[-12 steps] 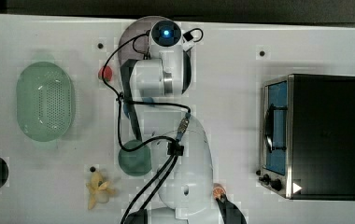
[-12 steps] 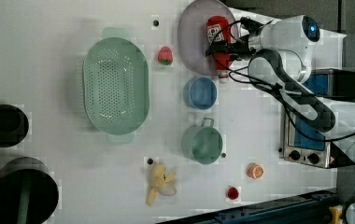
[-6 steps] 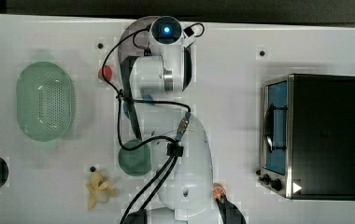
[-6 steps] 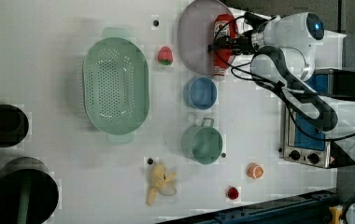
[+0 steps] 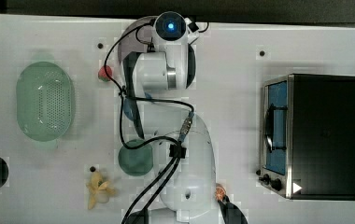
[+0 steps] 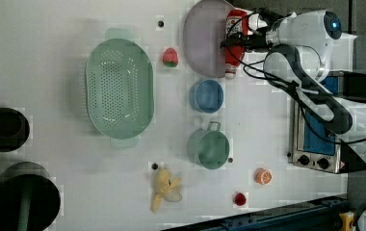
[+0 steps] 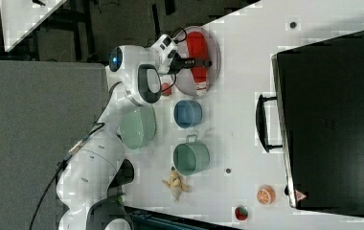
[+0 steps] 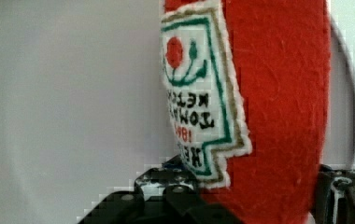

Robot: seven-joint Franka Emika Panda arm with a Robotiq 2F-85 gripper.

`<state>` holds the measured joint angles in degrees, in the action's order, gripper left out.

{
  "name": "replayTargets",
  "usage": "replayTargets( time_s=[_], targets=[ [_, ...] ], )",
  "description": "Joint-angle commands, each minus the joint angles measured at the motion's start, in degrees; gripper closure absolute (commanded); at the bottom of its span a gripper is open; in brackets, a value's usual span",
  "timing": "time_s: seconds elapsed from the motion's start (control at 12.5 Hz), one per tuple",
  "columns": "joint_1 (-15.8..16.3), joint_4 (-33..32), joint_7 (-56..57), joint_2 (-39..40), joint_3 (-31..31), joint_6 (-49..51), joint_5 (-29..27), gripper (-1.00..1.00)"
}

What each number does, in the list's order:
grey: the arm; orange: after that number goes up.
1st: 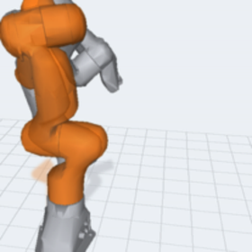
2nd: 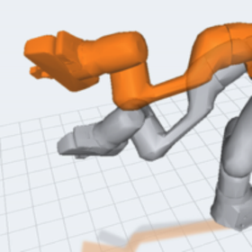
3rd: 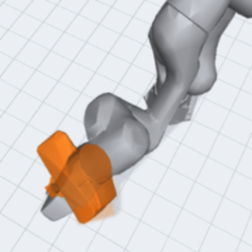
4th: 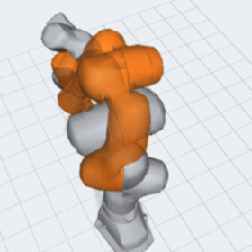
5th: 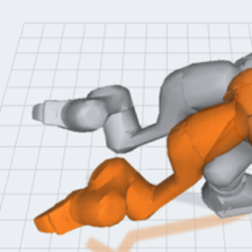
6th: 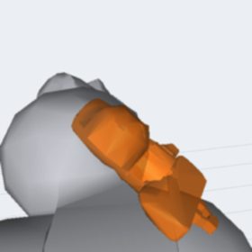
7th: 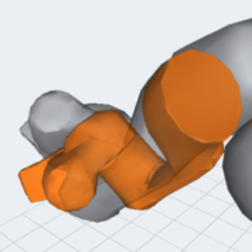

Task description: Pick ketchup from plate and place it on table.

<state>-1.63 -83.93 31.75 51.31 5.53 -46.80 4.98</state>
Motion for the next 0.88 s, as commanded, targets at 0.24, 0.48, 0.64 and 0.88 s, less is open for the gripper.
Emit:
replayTargets(
  time_s=[0.24,0.48,0.64,0.88],
  targets=[
    [-1.58,0.90,1.28,-14.55,0.75,12.66,-1.50,-0.27],
    [-4.02,-1.61,1.12,-22.97,0.60,23.15,-5.05,-0.27],
    [-6.11,-5.65,1.13,-28.52,0.47,25.46,-5.59,-0.27],
    [-8.62,-13.40,1.12,-36.18,-0.04,25.66,-5.76,-0.27]
  ],
)
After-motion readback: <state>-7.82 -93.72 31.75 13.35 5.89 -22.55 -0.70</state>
